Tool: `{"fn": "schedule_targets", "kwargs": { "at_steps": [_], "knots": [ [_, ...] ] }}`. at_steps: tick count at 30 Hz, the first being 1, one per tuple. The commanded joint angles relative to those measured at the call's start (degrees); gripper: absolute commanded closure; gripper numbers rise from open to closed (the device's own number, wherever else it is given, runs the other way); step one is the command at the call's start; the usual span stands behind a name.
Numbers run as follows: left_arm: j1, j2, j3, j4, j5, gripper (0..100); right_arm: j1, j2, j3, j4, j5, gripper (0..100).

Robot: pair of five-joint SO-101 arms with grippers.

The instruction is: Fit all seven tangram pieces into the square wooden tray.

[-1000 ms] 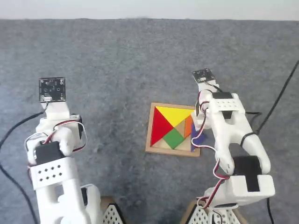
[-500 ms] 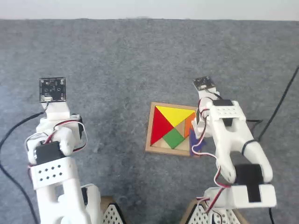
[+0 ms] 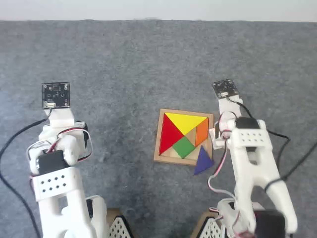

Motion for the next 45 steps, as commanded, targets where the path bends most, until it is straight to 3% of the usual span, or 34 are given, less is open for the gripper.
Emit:
{"fn": "schedule_targets", "kwargs": {
  "at_steps": [1,9,15,29,45],
  "knots": [
    [2.37,-1.32,0.48,-1.67,-0.35,91,-2.24,-12.97,4.66,0.04,2.9,99.1],
    [2.46,-1.23,0.75,-2.37,-0.35,91,-16.13,-28.26,21.54,4.62,17.58,99.1],
    [2.29,-1.23,0.75,-2.37,-0.26,91,-21.93,-28.18,21.71,6.99,18.81,99.1],
    [2.29,-1.23,0.84,-2.29,-0.26,91,-18.68,-7.34,14.24,3.3,18.73,99.1],
    [2.37,-1.23,0.84,-2.11,-0.26,91,-8.31,-6.29,4.84,-2.68,18.46,99.1]
  ]
}}
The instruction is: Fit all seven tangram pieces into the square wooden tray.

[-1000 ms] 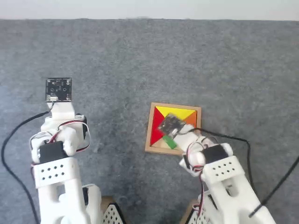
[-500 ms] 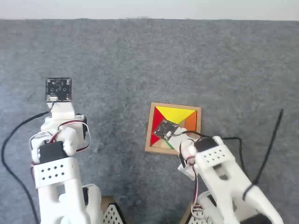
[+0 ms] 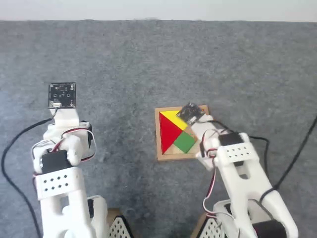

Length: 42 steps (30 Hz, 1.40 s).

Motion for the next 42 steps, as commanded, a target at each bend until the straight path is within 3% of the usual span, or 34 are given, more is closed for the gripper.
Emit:
{"fn": "schedule_targets", "kwargs": {
  "at_steps": [1,6,11,17,24,30,42],
  "knots": [
    [0.35,-1.23,-0.4,-1.05,-0.26,91,2.68,-0.04,-5.8,-2.68,0.18,99.1],
    [0.44,-1.23,-0.4,-1.05,-0.35,91,7.43,-0.04,-5.98,-4.18,-0.53,99.1],
    [0.44,-1.32,0.48,-1.32,-0.35,91,12.88,-0.04,-4.22,-3.56,-5.8,99.1],
    [0.44,-1.58,0.75,-1.23,-0.35,91,10.86,-0.04,0.62,-2.68,0.09,98.1],
    [0.44,-1.58,0.75,-1.23,-0.44,91,8.48,0.4,2.2,0.84,3.69,86.1],
    [0.44,-1.58,0.75,-1.14,-0.44,91,8.04,-0.4,2.81,4.44,8.35,86.2],
    [0.44,-1.58,0.75,-1.23,-0.44,91,1.89,-17.36,10.64,8.66,8.62,85.4]
  ]
}}
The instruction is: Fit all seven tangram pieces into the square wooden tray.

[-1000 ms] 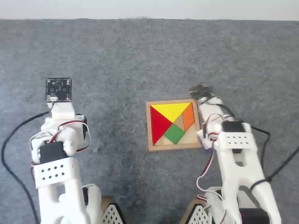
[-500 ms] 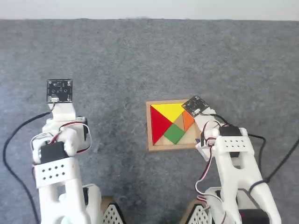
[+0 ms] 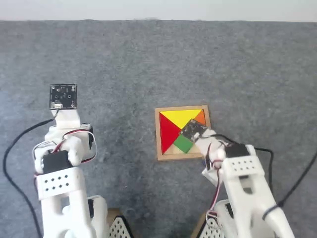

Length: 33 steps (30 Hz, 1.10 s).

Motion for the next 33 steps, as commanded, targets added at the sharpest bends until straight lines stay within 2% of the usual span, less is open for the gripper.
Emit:
{"fn": "schedule_targets", "kwargs": {
  "at_steps": [1,4,7,12,19,27,33],
  "knots": [
    [0.44,-1.67,-0.66,-1.14,-0.44,91,-0.57,-7.6,0.97,1.27,1.14,84.4],
    [0.44,-1.67,-0.66,-1.14,-0.44,91,-0.84,-10.77,0.44,4.79,3.87,78.0],
    [0.44,-1.67,-0.66,-1.05,-0.44,91,-0.48,-11.38,-1.05,9.1,12.66,73.1],
    [0.53,-1.67,-0.66,-1.05,-0.44,91,-0.4,-11.38,-1.41,14.02,28.57,72.7],
    [0.53,-1.58,-0.66,-1.05,-0.44,91,-0.31,-11.38,-1.23,12.44,39.47,72.5],
    [0.53,-1.32,-0.66,-1.05,-0.44,91,-0.75,-10.59,2.29,5.93,40.7,72.5],
    [0.53,-1.32,-0.66,-1.14,-0.44,91,-0.22,0.13,-2.02,4.7,40.44,72.8]
  ]
}}
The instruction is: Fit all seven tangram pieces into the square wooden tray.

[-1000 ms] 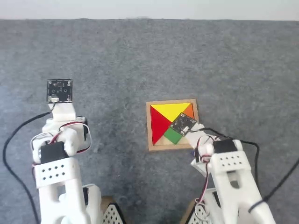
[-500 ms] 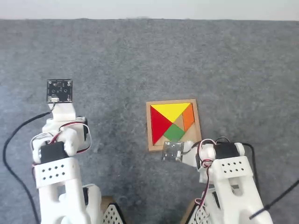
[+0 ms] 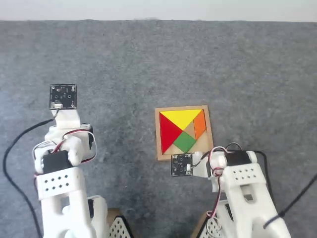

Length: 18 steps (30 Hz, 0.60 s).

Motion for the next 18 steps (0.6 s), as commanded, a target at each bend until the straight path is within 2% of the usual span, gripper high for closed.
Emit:
{"fn": "schedule_targets", "kwargs": {
  "at_steps": [1,8,11,15,18],
  "knots": [
    [0.53,-1.32,-0.66,-1.14,-0.35,91,0.66,9.1,-6.07,-0.84,0.44,72.8],
    [0.53,-1.32,-0.66,-1.14,-0.35,91,0.66,19.65,-10.55,-1.36,0.79,72.9],
    [0.53,-1.32,-0.66,-1.14,-0.35,91,1.01,20.88,-10.64,-1.01,3.25,74.2],
    [0.53,-1.32,-0.66,-1.14,-0.35,91,2.42,21.58,-10.64,-0.92,6.68,81.1],
    [0.53,-1.32,-0.66,-1.05,-0.35,91,4.0,22.55,-10.55,-0.92,8.88,80.4]
  ]
}}
